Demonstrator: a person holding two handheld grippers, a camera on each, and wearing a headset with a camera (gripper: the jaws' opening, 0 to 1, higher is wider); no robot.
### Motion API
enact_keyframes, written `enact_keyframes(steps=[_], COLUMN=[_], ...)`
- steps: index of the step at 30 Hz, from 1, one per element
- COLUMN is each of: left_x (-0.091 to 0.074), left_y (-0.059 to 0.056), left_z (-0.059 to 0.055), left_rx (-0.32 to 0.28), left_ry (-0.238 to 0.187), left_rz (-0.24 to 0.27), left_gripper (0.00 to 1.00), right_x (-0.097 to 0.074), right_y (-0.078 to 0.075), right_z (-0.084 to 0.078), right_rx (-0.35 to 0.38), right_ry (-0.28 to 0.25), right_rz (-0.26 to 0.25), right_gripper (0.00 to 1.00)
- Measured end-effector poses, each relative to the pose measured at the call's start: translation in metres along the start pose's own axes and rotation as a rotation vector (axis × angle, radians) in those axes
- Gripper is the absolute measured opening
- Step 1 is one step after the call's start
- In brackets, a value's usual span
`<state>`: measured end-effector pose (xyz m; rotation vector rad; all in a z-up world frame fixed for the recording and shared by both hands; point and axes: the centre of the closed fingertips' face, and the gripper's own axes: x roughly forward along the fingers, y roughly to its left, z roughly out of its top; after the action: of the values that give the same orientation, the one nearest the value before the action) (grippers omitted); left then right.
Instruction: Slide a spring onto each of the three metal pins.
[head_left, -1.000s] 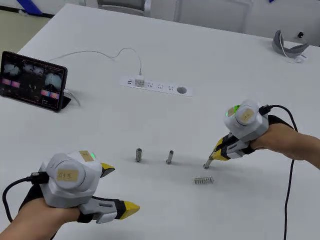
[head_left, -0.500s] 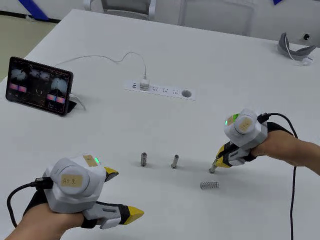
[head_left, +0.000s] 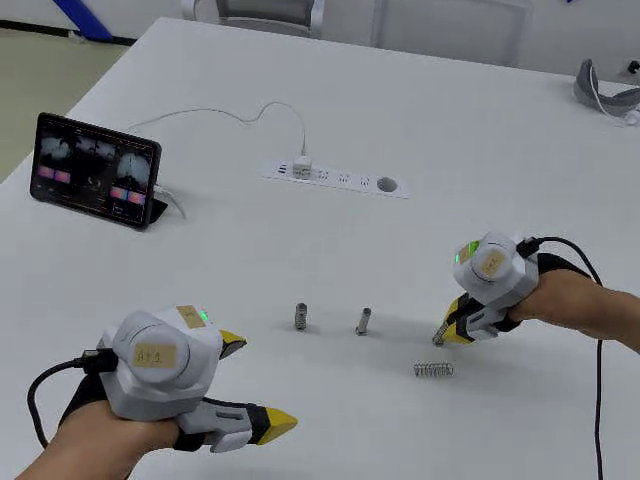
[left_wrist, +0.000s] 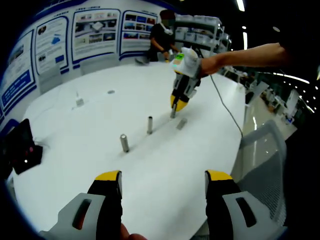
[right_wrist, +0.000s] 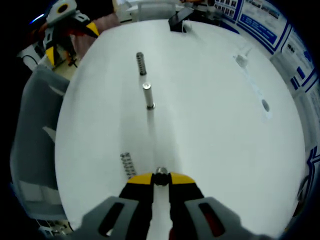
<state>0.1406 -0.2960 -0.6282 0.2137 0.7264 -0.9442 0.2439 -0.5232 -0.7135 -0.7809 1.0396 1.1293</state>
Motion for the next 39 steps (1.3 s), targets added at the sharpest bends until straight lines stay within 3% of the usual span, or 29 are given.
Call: enact_keyframes(steps=[12,20,27,39], left_x=[0.001,0.0,-0.003,-0.011], left_y=[-0.003,-0.001,0.001,0.0], left_z=[-0.002,0.002,0.003,0.0], left_rx=[0.001,0.001,0.004,-0.003], left_ry=[0.011,0.005,0.006,0.001], left_rz=[-0.003,0.002,0.012,0.027], left_gripper=[0.69,0.69,0.7,0.7], right_x=[0.008,0.005,-0.008,-0.03], right_y=[0.001,0.008,0.005,0.001], right_z=[-0.001,-0.006,-0.006,-0.004], right_rx=[-0.001,-0.001,0.027,0.095], right_ry=[0.0,0.012,-0.008,-0.067], right_rz=[0.001,0.0,-0.061,-0.123], right_gripper=[0.13,0.32,0.47,0.55])
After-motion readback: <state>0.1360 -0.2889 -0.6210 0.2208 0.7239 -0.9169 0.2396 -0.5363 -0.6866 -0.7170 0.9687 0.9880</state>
